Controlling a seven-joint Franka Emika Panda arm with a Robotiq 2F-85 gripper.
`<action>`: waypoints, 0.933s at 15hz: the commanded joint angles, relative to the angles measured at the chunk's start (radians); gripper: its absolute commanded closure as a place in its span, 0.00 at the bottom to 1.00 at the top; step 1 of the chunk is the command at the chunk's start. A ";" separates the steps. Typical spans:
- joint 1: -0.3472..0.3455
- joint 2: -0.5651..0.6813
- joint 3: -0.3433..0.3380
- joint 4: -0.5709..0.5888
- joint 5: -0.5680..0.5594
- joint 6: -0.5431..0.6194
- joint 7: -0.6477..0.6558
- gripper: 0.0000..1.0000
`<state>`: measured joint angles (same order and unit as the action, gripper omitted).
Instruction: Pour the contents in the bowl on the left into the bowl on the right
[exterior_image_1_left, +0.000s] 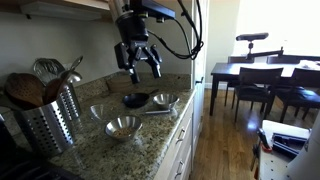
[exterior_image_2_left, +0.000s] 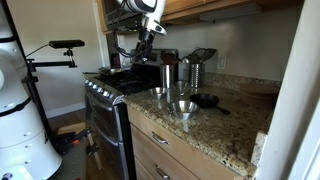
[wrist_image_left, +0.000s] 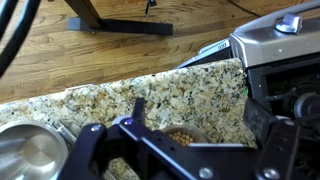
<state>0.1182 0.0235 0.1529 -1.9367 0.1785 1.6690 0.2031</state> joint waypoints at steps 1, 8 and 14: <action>0.019 0.057 0.000 0.043 -0.005 0.000 0.013 0.00; 0.025 0.137 -0.014 0.032 -0.037 0.093 0.057 0.00; 0.030 0.210 -0.032 0.027 -0.092 0.195 0.127 0.00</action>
<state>0.1317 0.2104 0.1427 -1.9068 0.1201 1.8229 0.2749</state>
